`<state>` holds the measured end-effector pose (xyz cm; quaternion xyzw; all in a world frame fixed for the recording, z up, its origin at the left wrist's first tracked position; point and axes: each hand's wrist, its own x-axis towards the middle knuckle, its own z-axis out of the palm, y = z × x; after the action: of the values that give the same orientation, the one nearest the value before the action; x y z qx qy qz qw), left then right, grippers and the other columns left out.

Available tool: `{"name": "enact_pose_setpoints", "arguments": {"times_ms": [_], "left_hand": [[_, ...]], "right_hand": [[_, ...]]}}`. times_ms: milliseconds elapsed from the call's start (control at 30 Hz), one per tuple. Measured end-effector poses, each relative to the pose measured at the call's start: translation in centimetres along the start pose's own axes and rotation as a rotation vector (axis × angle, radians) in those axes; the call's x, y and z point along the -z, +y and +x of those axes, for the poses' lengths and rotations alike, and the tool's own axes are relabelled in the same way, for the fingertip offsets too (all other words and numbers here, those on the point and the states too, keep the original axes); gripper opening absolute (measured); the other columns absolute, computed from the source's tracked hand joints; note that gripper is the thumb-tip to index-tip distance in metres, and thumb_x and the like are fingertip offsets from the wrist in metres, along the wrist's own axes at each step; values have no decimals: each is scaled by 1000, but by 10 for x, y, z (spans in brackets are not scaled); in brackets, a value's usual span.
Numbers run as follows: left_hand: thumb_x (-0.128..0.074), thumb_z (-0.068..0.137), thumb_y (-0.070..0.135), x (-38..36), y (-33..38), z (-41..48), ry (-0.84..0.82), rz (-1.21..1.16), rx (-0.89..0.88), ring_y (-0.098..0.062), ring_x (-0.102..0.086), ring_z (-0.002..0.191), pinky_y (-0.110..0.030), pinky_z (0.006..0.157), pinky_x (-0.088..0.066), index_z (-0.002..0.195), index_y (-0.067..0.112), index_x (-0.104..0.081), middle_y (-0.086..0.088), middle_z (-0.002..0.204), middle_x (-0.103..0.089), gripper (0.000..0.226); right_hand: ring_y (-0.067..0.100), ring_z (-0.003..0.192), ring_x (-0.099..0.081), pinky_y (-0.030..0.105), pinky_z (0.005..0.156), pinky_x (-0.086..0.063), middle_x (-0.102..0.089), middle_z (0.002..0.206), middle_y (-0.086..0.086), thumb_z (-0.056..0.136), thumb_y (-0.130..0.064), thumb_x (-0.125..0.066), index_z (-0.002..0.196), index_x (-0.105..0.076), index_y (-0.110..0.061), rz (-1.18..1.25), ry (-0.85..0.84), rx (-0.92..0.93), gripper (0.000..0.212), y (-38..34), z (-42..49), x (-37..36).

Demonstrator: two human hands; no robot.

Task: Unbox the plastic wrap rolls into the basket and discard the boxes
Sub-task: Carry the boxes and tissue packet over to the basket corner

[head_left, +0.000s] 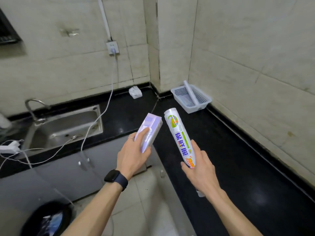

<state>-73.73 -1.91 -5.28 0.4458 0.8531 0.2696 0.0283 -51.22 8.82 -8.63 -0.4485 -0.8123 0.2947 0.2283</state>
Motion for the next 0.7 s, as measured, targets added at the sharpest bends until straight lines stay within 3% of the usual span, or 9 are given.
{"name": "enact_pose_setpoints", "arguments": {"times_ms": [100, 267, 367, 533, 700], "left_hand": [[-56, 82, 48, 14, -39, 24, 21, -17, 33, -19, -59, 97, -31, 66, -42, 139, 58, -25, 12, 138, -41, 65], [-55, 83, 49, 26, -107, 68, -15, -79, 51, -22, -59, 103, -39, 77, -54, 141, 57, -25, 10, 140, -40, 66], [-56, 85, 47, 28, -138, 89, -60, -84, 32, -21, -59, 105, -40, 81, -54, 142, 55, -26, 9, 141, -40, 65], [-55, 83, 46, 19, -172, 134, -111, -78, 2, -17, -57, 98, -28, 67, -42, 143, 52, -26, 10, 140, -41, 67], [-56, 82, 45, -6, -186, 188, -166, -89, 7, -21, -60, 101, -30, 67, -40, 143, 52, -28, 10, 138, -43, 67]], "right_hand": [[2, 77, -52, 15, 58, -37, -41, 100, -12, 84, -45, -70, 152, -6, -47, -18, -3, 29, 93, -32, 26, -30], [6, 80, -54, 22, 66, -43, -44, 98, -12, 83, -44, -72, 154, -12, -43, -4, 5, 13, 93, -75, 63, -82], [5, 80, -55, 16, 62, -42, -45, 98, -12, 83, -44, -73, 153, -12, -43, -15, 10, -27, 94, -89, 75, -105], [7, 84, -55, 27, 73, -47, -47, 99, -11, 83, -44, -73, 153, -13, -43, -28, 10, -120, 93, -96, 97, -135], [5, 84, -54, 25, 68, -43, -47, 99, -11, 81, -46, -73, 153, -13, -43, -64, 19, -187, 94, -91, 142, -157]]}}
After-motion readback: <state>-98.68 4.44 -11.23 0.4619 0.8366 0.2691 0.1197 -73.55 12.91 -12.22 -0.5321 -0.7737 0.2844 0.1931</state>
